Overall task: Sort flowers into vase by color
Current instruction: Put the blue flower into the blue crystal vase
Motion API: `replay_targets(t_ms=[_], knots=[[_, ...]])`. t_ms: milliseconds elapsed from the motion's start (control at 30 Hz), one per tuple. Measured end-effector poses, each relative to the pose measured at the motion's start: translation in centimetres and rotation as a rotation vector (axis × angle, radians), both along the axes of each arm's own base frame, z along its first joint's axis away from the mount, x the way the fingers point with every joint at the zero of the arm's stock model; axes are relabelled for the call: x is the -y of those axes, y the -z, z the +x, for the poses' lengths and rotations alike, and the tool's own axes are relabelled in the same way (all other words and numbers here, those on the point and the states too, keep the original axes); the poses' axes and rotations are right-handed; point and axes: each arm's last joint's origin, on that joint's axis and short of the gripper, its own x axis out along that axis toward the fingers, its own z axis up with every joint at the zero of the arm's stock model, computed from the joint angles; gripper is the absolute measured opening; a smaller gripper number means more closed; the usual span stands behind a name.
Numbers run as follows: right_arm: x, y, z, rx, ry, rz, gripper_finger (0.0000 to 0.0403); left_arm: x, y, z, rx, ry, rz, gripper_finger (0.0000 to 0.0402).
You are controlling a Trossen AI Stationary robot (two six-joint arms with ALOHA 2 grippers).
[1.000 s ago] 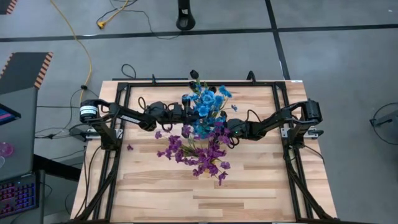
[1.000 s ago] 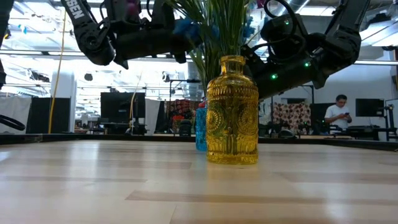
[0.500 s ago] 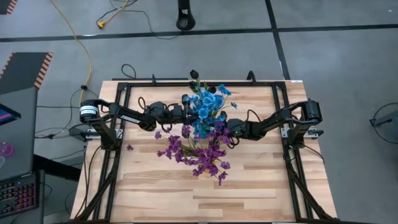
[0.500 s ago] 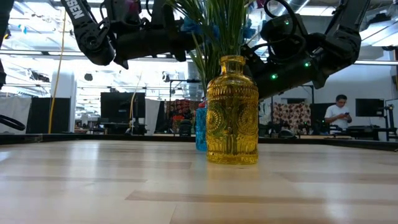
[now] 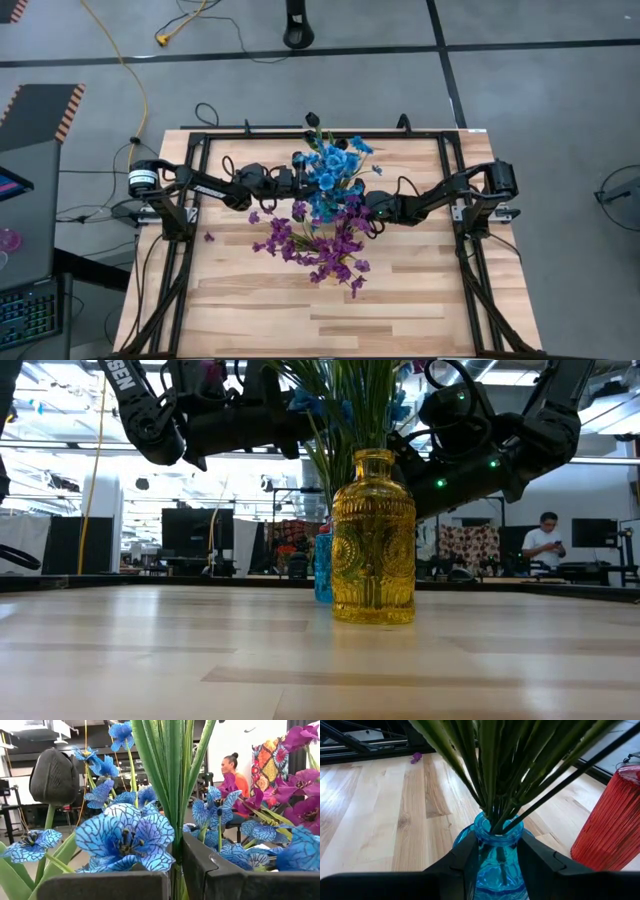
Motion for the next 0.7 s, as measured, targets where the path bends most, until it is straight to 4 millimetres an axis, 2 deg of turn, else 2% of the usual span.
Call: replay_targets(t_ms=[700], knots=[[0.00,0.00,0.00,0.000,0.000,0.000,0.0150,0.19,-0.23,-0.02,0.024,-0.004,0.038,0.0001]])
